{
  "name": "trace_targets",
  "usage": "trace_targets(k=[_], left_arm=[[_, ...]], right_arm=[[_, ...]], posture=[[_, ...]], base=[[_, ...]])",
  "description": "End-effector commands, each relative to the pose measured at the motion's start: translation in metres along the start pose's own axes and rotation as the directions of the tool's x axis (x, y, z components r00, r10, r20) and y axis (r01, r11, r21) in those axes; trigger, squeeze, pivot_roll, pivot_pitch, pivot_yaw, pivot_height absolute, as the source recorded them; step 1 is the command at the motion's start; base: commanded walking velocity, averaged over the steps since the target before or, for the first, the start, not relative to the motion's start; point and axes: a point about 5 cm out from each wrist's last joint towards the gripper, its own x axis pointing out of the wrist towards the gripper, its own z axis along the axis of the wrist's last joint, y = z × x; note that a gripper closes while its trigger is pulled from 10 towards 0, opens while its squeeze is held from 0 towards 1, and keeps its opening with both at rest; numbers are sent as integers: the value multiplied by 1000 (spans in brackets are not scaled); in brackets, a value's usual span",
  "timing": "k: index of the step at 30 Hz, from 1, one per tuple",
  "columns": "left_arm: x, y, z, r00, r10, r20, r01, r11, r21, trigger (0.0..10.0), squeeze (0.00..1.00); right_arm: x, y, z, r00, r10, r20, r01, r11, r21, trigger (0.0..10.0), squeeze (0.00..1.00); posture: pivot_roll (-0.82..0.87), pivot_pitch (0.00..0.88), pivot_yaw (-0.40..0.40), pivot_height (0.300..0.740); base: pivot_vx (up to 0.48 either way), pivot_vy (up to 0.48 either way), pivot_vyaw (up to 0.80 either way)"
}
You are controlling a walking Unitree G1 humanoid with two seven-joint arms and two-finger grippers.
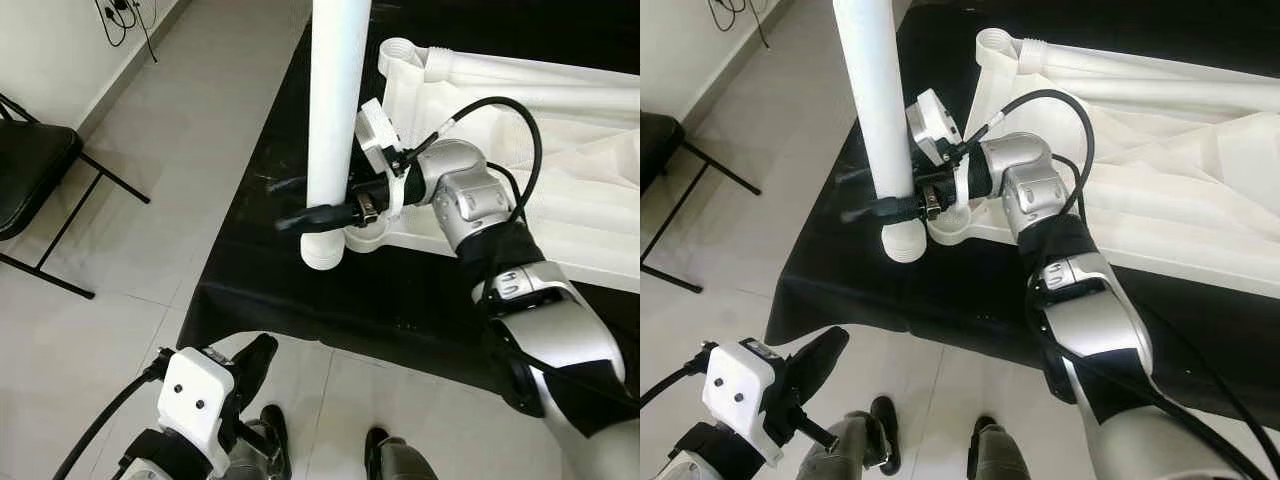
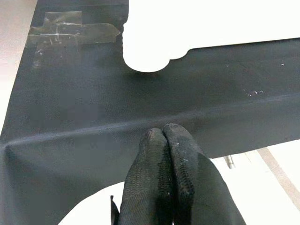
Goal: Building children table
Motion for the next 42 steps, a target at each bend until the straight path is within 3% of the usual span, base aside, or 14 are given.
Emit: trace_targets(k=[1,13,19,25,31,39,42], left_arm=[[-1,0,-5,1000,6,-17,-7,1000,-18,10000,0],[-1,0,-6,1000,6,-14,-6,1000,-19,10000,0],[0,1,-6,1000,5,-15,-5,1000,-18,10000,0],[-1,0,-6,1000,2,-14,-2,1000,-18,10000,0],[-2,-2,-6,1000,2,-15,-2,1000,-21,10000,0],[-6,-5,-5,1000,0,-21,0,1000,-28,10000,0],[-6,-5,-5,1000,-1,-22,0,1000,-30,10000,0]], right_arm=[[4,1,0,1000,19,4,-19,1000,-12,10000,0],[-2,-6,20,996,-23,88,25,999,-27,10000,0],[-6,-12,25,990,-95,106,99,995,-34,10000,0],[-15,-9,18,995,-83,62,84,996,-7,10000,0],[-11,-11,9,994,-111,1,111,994,-21,10000,0],[-22,-20,30,972,-184,149,183,983,18,10000,0],[-24,-20,31,970,-187,154,186,982,18,10000,0]], posture=[[60,355,-11,740],[57,353,-12,740],[69,352,-6,740],[76,352,-7,740],[75,351,-10,740],[84,354,-11,740],[83,358,-7,740]], base=[[0,0,0],[0,0,0],[0,0,0],[0,0,0],[0,0,0],[0,0,0],[0,0,0]])
